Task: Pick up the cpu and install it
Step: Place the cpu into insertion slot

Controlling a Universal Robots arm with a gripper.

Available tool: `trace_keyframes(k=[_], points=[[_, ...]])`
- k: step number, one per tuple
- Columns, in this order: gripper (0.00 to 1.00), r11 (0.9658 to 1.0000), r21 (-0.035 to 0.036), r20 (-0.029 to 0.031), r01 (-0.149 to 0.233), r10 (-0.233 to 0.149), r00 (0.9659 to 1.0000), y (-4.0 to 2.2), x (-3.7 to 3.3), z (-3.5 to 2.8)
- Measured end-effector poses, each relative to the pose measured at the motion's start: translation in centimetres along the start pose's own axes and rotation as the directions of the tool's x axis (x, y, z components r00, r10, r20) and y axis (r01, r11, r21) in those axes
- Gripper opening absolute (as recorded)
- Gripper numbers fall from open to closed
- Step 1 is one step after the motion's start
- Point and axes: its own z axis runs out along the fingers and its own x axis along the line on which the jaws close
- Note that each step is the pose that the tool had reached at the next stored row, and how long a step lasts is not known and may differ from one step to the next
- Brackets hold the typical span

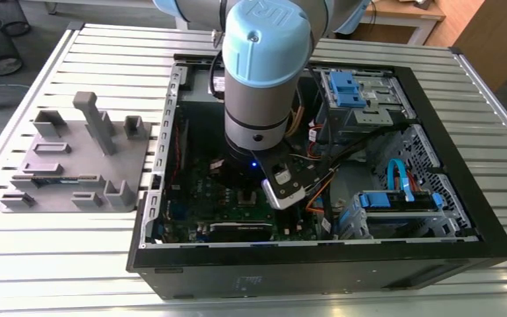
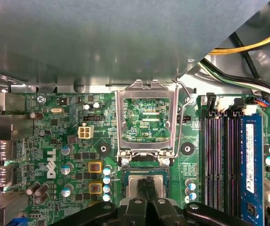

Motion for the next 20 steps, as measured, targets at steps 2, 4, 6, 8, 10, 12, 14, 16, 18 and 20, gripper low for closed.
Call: trace_keyframes(k=[2,4,6,8,10,12,14,16,18,20], points=[[0.11,1.0000,-0.0003,0.0002,0.000,0.000,1.0000,0.00,0.00,0.02],[0.11,1.0000,-0.0011,0.0006,0.000,0.000,1.0000,0.01,-0.01,-0.07],[0.11,1.0000,-0.0024,0.0011,0.000,0.000,1.0000,0.05,-0.02,-0.40],[0.11,1.0000,-0.0006,0.0003,0.000,0.000,1.0000,0.04,-0.01,-0.96],[0.11,1.0000,-0.0006,0.0003,0.000,0.000,1.0000,0.05,-0.02,-1.49],[0.11,1.0000,-0.0004,0.0002,0.000,0.000,1.0000,0.07,-0.02,-2.03],[0.11,1.0000,-0.0005,0.0003,0.000,0.000,1.0000,0.09,-0.03,-2.58],[0.11,1.0000,-0.0006,0.0003,0.000,0.000,1.0000,0.10,-0.03,-3.01],[0.11,1.0000,-0.0003,0.0001,0.000,0.000,1.0000,0.11,-0.03,-3.41],[0.11,1.0000,-0.0007,0.0004,0.000,0.000,1.0000,0.12,-0.04,-3.49]])
